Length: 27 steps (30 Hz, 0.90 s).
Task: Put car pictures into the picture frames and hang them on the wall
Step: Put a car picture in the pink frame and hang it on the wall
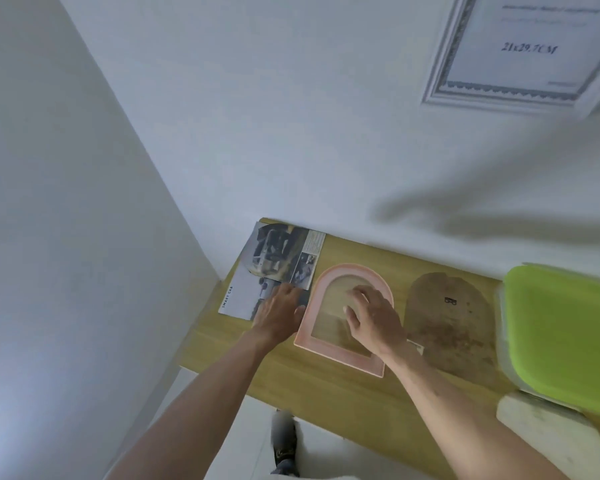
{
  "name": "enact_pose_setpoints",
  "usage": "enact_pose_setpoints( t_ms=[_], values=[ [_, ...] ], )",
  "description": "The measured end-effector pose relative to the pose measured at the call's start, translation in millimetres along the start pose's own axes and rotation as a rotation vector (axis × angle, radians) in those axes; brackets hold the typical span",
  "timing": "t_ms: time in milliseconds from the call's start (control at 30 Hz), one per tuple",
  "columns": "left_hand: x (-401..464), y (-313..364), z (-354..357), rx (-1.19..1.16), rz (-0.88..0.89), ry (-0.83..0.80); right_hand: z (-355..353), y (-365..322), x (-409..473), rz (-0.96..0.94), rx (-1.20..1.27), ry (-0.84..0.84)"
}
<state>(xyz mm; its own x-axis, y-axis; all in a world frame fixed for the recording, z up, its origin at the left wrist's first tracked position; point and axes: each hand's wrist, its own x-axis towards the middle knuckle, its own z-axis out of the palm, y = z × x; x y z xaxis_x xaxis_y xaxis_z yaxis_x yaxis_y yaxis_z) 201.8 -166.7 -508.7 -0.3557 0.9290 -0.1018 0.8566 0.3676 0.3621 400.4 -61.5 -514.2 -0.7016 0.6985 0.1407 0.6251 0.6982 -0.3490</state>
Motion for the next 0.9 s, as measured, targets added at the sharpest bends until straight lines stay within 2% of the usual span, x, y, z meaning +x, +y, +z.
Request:
enact_pose_setpoints(
  t_ms=[200, 433, 633, 767, 900],
  values=[
    [26, -74, -16, -0.015, -0.094, 0.000, 26, -62, 66, 0.008, -0.027, -0.193],
    [56, -112, -11, -0.045, -0.052, 0.029, 59, -101, 112, -0.016, -0.065, -0.282],
    [81, -128, -3, -0.038, 0.008, 0.001, 79, -112, 144, 0.015, -0.116, -0.341],
    [84, -140, 7, -0.061, 0.006, -0.021, 94, -112, 152, 0.100, -0.116, -0.460],
    [77, -142, 11, -0.059, 0.021, 0.051, 105, -106, 145, 0.102, -0.110, -0.468]
  ],
)
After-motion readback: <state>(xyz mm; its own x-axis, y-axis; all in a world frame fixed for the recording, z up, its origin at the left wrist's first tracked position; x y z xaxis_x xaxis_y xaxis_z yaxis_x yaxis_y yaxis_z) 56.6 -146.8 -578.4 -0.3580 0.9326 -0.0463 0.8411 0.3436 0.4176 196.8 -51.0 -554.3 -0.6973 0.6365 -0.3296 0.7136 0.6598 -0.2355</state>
